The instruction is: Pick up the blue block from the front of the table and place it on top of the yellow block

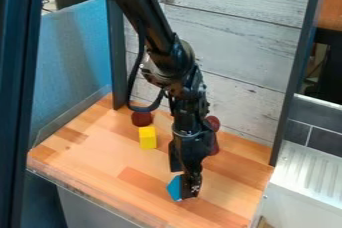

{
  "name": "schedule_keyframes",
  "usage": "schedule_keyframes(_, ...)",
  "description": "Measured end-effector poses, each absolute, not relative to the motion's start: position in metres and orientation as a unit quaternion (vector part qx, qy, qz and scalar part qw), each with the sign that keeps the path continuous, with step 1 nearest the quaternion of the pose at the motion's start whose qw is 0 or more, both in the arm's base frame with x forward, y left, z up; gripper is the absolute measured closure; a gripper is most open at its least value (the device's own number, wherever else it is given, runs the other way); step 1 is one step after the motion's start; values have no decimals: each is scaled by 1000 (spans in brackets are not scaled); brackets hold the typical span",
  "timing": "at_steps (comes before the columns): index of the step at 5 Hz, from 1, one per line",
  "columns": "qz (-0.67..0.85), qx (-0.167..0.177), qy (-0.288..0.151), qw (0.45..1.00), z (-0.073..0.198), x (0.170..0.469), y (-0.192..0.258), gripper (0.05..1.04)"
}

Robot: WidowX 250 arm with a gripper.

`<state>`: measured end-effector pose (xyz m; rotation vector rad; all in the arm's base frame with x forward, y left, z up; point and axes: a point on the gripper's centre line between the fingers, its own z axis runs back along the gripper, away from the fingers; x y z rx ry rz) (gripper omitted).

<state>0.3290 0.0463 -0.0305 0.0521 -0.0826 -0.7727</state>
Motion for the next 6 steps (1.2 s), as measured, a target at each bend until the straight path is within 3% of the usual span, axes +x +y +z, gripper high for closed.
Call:
schedule_keyframes(3,-357,19,-31,933,-50,333,50,118)
schedule_keyframes(4,-341,18,-29,940,-52,337,55,394)
schedule_keyframes(5,-325,10,-30,945,-51,340,60,475)
schedule_keyframes(6,-300,-14,-31,953,-42,345,68,475)
